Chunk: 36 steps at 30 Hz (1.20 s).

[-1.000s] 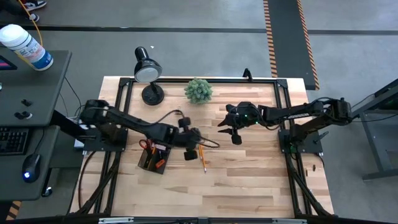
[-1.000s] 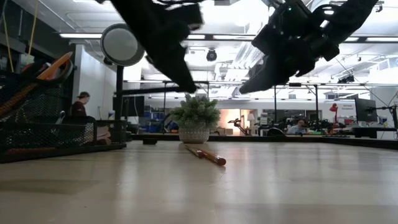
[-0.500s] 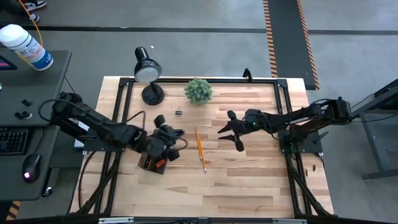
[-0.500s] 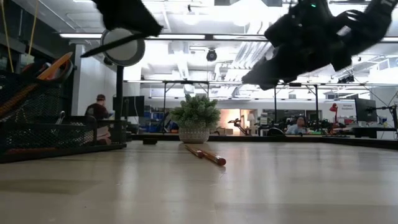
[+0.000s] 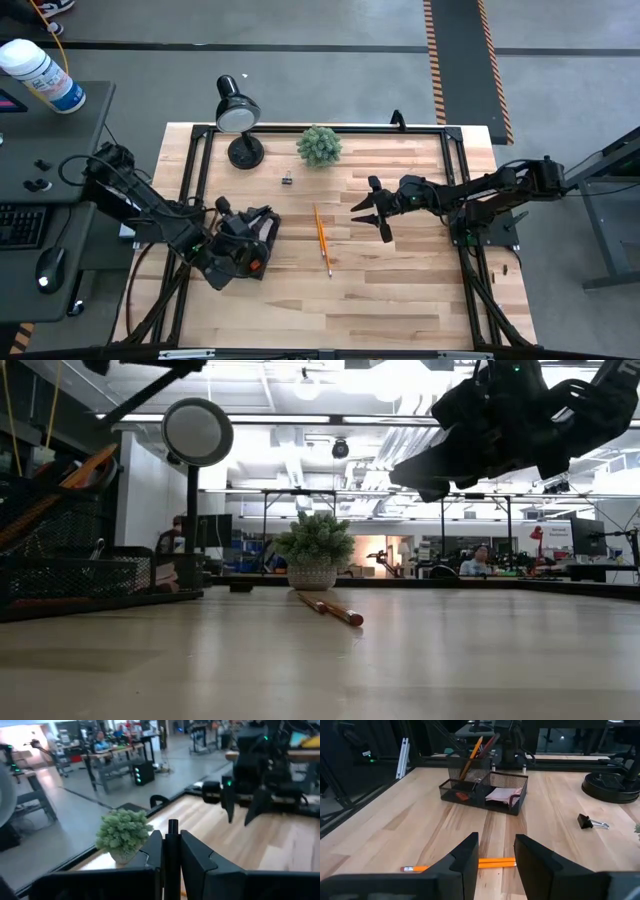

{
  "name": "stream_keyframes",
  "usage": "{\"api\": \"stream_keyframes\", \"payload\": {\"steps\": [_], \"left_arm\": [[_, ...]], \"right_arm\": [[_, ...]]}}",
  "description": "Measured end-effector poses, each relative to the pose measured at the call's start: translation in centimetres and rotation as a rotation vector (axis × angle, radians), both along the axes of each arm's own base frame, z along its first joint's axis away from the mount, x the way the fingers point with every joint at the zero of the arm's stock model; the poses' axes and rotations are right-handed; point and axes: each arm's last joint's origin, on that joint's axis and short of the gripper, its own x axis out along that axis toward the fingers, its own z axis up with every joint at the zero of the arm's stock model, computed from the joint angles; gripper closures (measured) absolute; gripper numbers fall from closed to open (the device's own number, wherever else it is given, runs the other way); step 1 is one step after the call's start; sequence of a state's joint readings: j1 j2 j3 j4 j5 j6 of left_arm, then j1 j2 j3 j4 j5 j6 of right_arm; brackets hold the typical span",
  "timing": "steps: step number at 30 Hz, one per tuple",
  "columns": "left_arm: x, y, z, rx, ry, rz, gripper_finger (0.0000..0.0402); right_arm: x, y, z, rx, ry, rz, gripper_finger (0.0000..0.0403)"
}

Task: Pick and place office supplies into organizer
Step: Put the black pen into the desk organizer

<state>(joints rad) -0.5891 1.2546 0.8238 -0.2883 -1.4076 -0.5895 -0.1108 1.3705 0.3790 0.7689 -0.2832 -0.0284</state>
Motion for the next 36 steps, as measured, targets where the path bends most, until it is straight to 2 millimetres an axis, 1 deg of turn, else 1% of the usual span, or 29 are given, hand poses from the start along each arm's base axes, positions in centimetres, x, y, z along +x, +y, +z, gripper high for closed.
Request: {"api": "stream_keyframes", "payload": {"steps": [6,12,21,27,32,36], "left_arm": [[-0.8,-0.8,0.0,-0.058,-0.108,0.000,0.0383],[-1.8,-1.2,-0.9,-0.082,-0.159,0.000,0.0388],[-2.5,-1.7,-2.0,-0.102,-0.134,-0.037,0.0394],[-3.8,-2.5,-2.7,-0.111,-0.089,-0.099,0.0394],[-5.2,-3.1,-2.9,-0.106,-0.130,-0.141,0.0396],[-6.0,-3.1,-4.3,-0.097,-0.176,-0.159,0.0396]], "right_arm": [[0.0,0.0,0.0,0.001,0.000,-0.002,0.0286],[0.0,0.0,0.0,0.001,0.000,-0.004,0.0286],[0.0,0.0,0.0,0.001,0.001,-0.003,0.0286],[0.0,0.0,0.0,0.002,0.001,-0.004,0.0286],[0.0,0.0,0.0,0.001,0.002,-0.019,0.0286],[0.0,-0.1,0.0,0.014,0.001,-0.031,0.0286]]}}
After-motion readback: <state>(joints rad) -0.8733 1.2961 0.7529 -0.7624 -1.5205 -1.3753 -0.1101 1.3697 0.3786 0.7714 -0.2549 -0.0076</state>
